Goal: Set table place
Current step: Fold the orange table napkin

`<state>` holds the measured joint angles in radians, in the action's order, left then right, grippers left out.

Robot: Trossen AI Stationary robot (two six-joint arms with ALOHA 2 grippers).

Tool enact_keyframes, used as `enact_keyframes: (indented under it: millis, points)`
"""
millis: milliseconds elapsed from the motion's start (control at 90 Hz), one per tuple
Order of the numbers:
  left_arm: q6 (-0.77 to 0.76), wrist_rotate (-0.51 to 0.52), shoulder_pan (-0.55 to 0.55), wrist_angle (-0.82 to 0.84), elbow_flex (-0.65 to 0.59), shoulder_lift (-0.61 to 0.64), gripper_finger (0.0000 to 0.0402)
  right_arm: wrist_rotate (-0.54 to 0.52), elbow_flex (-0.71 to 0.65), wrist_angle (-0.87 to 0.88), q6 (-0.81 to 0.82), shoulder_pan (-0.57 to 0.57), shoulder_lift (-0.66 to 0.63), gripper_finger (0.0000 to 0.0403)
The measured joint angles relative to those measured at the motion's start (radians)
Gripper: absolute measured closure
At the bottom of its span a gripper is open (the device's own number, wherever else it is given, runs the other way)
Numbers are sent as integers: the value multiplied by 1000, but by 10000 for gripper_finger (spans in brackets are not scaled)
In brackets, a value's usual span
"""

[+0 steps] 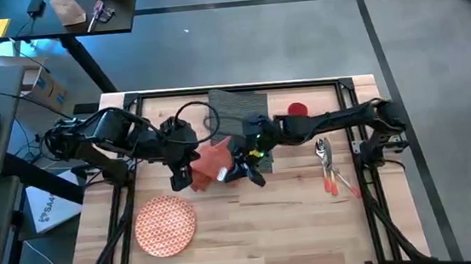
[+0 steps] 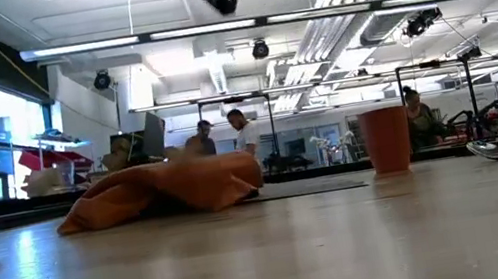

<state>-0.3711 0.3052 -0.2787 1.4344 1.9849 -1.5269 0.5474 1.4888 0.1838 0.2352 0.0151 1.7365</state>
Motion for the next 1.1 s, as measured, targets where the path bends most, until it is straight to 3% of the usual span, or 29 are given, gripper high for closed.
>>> enact_keyframes:
  millis: [156, 311, 433, 589, 733, 822, 967, 1100]
  points:
    - [52, 4, 0, -3, -10, -2, 401, -82, 79, 184, 39, 11, 5, 403]
    - [51, 6, 0, -20, -10, -3, 401, -220, -17, 308, 173, 7, 28, 400]
    - [32, -5, -10, -20, -9, -3, 401, -262, -165, 232, 320, -37, 27, 370]
    - [7, -7, -36, -20, -10, -3, 401, -301, -355, 16, 445, -104, 33, 289]
    - [6, -7, -57, -19, -10, -3, 401, -410, -414, -104, 406, -121, 89, 217]
    - [-8, -8, -66, -17, -10, -3, 401, -415, -390, -149, 360, -112, 143, 189]
    - [-40, -9, -68, -13, -10, -3, 401, -444, -322, -150, 287, -88, 242, 182]
    - [-71, -11, -68, -13, -10, -3, 401, -459, -263, -150, 255, -75, 314, 222]
